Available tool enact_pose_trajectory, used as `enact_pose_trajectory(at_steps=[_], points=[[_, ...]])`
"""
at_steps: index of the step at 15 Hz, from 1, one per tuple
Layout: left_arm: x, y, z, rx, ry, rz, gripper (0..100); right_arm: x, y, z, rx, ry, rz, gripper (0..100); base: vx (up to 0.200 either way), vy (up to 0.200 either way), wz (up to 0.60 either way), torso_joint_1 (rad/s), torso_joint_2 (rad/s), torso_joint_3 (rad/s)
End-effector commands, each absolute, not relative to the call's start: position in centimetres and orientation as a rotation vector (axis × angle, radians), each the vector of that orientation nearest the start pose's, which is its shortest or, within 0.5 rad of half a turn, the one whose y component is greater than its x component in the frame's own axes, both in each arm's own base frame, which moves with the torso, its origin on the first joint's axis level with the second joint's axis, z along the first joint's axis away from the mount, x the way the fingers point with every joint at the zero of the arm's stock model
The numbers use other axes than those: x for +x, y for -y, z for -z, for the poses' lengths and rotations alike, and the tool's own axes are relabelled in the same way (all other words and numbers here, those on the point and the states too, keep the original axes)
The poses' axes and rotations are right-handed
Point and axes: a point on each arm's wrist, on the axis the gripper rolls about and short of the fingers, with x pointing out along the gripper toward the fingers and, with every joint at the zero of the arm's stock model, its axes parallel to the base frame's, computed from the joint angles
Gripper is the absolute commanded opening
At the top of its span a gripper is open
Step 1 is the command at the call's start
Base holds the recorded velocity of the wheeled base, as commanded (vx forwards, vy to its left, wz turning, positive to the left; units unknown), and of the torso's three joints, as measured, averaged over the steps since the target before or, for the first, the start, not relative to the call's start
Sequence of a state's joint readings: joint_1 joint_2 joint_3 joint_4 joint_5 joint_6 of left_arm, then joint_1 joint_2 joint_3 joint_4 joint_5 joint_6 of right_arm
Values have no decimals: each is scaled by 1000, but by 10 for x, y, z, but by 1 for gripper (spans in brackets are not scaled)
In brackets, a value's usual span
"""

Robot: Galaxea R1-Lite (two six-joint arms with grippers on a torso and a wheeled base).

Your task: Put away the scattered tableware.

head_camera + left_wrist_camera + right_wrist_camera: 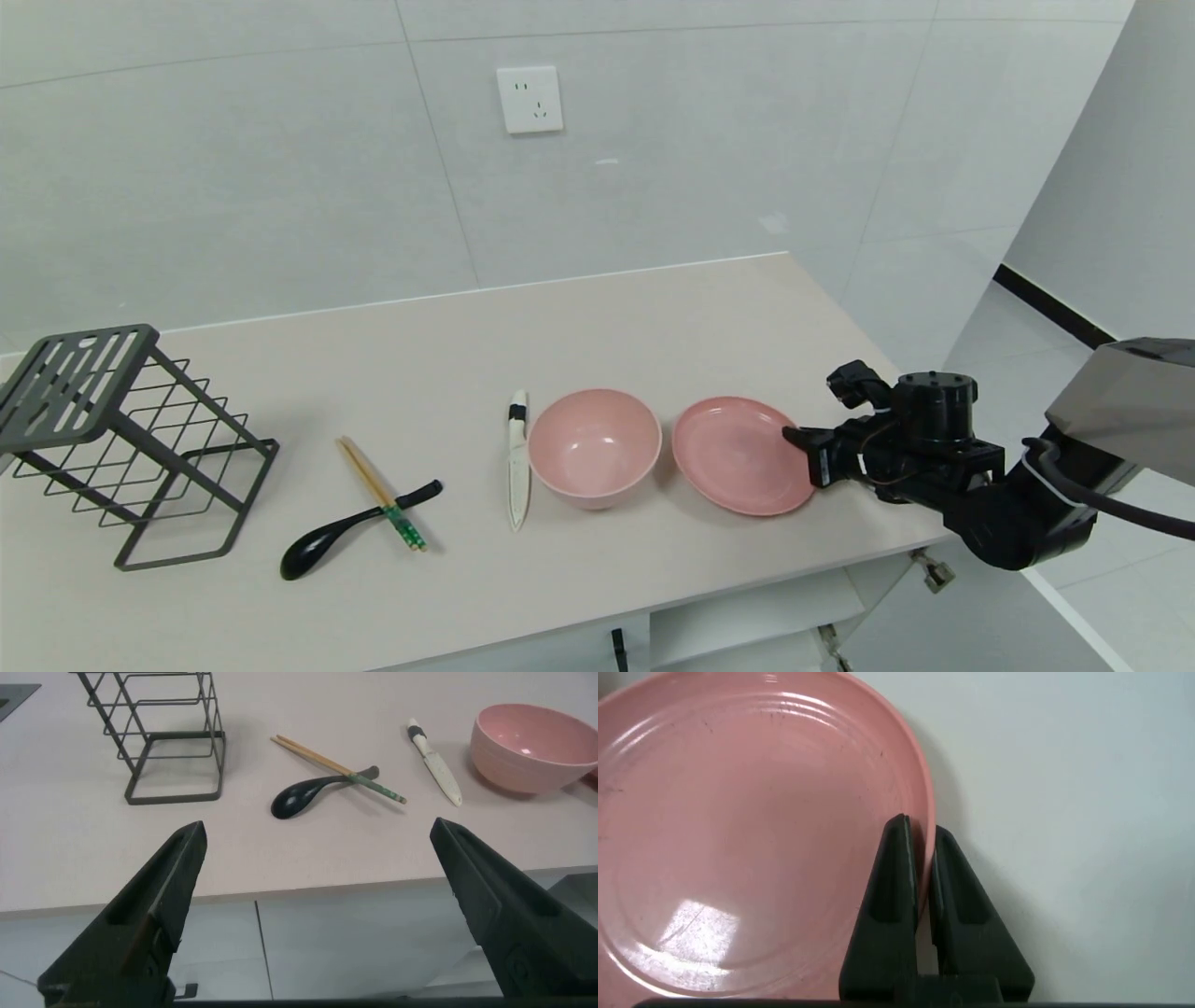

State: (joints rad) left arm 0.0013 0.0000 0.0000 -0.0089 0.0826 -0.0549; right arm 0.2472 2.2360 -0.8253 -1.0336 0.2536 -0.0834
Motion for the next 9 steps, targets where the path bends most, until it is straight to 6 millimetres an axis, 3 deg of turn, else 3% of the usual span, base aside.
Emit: enact_pose_trajectory(at_steps=[1, 5, 6, 9], points=[[-23, -2, -76, -56, 12, -84, 100, 371, -96, -36, -83, -366, -497, 0, 0, 0, 0, 0, 0, 0], [-23, -2, -76, -56, 11, -83, 100, 367, -101, -78, -86, -228, -505, 0, 0, 0, 0, 0, 0, 0], [-23, -2, -76, -56, 11, -83, 100, 359, -101, -107, -86, -127, -502, 0, 0, 0, 0, 0, 0, 0], [-23, -2, -77, -54, 19, -78, 100, 329, -95, -144, -84, -39, -501, 0, 0, 0, 0, 0, 0, 0]])
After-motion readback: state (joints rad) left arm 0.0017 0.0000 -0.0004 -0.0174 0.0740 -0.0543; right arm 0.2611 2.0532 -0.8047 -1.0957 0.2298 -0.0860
